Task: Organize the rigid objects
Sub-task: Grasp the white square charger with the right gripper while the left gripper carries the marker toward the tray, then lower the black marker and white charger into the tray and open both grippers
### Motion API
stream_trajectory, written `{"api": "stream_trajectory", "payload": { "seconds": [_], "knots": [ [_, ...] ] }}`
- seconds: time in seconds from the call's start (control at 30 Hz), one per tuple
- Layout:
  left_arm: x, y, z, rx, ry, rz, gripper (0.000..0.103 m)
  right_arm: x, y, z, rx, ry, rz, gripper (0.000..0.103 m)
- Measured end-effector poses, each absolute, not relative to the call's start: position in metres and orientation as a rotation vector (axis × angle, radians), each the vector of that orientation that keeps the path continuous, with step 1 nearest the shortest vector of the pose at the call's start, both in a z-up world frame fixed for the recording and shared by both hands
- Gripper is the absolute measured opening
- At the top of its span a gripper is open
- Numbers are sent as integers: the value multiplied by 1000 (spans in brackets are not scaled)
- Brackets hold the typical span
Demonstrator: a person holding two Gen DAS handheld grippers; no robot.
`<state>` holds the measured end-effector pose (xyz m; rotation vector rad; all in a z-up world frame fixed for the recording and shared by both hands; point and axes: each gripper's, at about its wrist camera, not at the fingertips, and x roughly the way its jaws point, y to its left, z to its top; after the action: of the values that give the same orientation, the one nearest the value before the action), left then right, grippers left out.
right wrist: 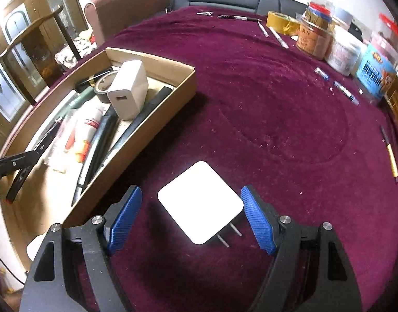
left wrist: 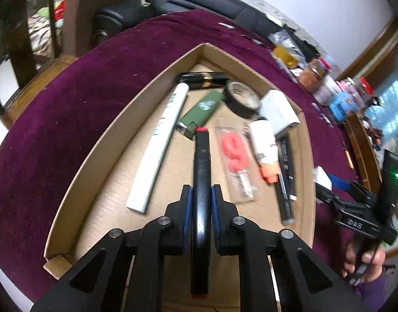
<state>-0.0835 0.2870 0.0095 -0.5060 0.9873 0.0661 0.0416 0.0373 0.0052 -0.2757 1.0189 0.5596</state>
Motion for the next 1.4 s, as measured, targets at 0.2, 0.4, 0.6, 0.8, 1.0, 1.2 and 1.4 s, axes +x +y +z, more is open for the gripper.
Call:
{"api": "stream_trajectory", "payload": {
  "seconds": [0.2,0.4,0.6,0.8,1.0,1.2,1.4],
  "knots": [
    [-103,282,31,-452,919,98,21,38,38,4,-342,992,526,69],
    [-135,280,55,-465,803,123,33,30,23,9,-284,986,513,61],
    [-139,290,61,-497,755,184,33,17,-3,36,-136,950,529,61],
    [-149,298,64,-512,716,230,33,0,8,82,-56,902,642,61],
    [-162,307,70,-506,700,252,36,-19,85,76,-77,981,820,61],
    [-174,308,75,-383,658,318,49,-39,149,40,-214,1030,842,61],
    [-167,305,72,-313,655,361,50,-45,171,19,-336,1013,742,61]
  ]
}}
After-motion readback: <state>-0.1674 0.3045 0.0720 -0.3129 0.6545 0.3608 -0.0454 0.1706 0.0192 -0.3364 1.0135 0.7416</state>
